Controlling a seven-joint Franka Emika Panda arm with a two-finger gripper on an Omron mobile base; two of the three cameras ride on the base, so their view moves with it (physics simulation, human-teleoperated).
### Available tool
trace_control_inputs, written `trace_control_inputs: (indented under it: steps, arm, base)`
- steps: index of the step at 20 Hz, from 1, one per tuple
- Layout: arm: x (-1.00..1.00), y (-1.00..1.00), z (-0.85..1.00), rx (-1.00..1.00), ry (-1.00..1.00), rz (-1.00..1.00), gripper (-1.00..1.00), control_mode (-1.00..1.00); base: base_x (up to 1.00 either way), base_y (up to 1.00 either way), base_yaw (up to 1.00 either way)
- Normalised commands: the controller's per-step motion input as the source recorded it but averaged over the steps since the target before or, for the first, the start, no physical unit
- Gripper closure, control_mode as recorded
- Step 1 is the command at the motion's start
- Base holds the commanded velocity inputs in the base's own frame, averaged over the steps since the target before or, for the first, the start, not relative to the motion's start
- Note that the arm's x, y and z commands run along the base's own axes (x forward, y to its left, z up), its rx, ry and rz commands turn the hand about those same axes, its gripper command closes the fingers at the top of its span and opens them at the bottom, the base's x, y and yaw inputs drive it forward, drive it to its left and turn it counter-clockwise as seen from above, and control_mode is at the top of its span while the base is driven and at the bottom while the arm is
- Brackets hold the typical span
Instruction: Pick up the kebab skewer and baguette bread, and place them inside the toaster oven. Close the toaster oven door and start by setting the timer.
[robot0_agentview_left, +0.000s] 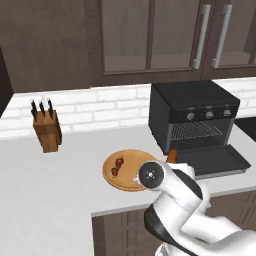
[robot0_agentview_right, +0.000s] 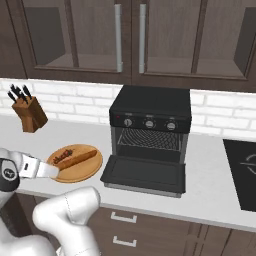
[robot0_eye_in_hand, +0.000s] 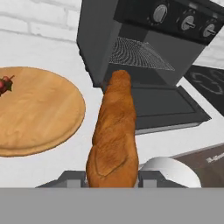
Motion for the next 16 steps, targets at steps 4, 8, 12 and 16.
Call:
trace_control_inputs:
  steps: [4, 8, 12, 16]
  arm:
    - [-0.06, -0.58, 0.61, 0.05, 0.00, 0.06, 1.00, -1.00]
    - [-0.52, -0.91, 0.32, 0.05, 0.00, 0.18, 1.00, -1.00]
    - [-0.74, -1.00, 0.15, 0.10, 0.00, 0.25, 1.00, -1.00]
    - [-0.30, -1.00, 0.09, 0.16, 0.00, 0.35, 1.00, -1.00]
  base:
    - [0.00, 0.00, 0.00]
    - [0.00, 0.00, 0.00]
    - [0.00, 0.00, 0.00]
    - [0.00, 0.00, 0.00]
